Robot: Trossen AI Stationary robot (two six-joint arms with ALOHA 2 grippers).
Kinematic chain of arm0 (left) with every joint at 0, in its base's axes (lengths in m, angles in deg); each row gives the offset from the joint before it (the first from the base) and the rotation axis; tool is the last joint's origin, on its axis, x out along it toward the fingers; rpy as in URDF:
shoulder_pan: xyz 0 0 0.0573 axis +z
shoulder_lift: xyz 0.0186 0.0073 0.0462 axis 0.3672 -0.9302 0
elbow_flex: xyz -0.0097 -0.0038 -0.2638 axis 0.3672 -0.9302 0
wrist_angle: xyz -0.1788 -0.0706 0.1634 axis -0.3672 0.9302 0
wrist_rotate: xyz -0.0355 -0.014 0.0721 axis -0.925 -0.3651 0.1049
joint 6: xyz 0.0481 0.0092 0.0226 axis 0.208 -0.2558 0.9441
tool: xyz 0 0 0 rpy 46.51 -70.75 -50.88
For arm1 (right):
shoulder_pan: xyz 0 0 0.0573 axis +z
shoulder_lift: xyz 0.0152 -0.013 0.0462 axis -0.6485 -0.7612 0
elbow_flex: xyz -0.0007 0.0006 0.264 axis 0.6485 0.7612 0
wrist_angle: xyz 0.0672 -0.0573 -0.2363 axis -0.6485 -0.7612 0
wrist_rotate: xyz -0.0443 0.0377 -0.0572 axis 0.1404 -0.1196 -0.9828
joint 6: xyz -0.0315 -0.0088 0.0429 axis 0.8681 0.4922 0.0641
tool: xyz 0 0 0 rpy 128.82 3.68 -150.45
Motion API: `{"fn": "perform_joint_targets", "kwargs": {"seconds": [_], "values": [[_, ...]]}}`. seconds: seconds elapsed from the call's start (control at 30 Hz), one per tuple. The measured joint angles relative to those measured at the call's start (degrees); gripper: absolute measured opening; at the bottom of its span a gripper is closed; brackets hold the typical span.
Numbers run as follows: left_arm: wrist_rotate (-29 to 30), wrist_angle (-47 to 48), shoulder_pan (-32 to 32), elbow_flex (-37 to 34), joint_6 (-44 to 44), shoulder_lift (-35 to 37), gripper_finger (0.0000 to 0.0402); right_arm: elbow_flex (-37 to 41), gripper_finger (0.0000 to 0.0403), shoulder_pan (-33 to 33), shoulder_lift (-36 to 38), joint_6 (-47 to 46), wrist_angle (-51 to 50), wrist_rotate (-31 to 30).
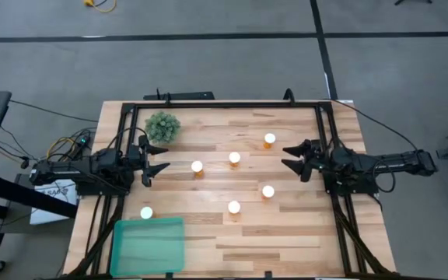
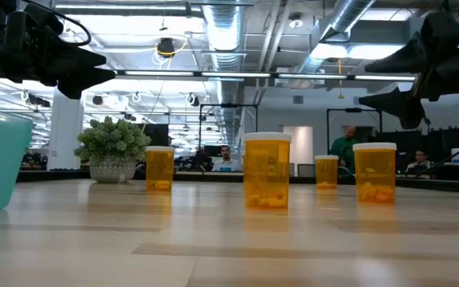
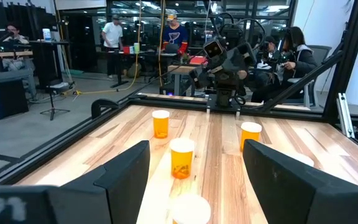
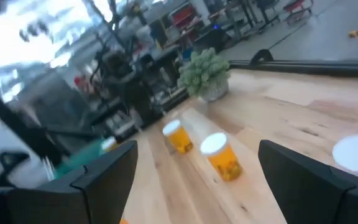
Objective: Pick and place pill bottles into a basket
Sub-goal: Put the yellow pill bottle into the green bin
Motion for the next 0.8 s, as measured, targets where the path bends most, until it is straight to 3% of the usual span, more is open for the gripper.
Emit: {"fn": "perform_joint_targets", "kwargs": {"seconds": [0.2, 0.37, 0.53, 0.8], "values": [[0.0, 0.0, 0.0, 0.0, -0.2, 0.0, 0.0249, 0.0, 0.0319, 0.0, -5.1, 6.6, -2.3, -10.7], [0.0, 0.0, 0.0, 0.0, -0.5, 0.0, 0.0249, -1.5, 0.0308, 0.1, -12.6, 9.2, -2.2, -15.1], [0.0, 0.0, 0.0, 0.0, 0.0, 0.0, 0.0249, -5.2, 0.0302, 0.1, -23.3, 9.4, -1.7, -16.2], [0.0, 0.0, 0.0, 0.0, 0.0, 0.0, 0.0249, -14.4, 0.0301, -1.1, -44.0, 4.1, -1.7, -23.6]]}}
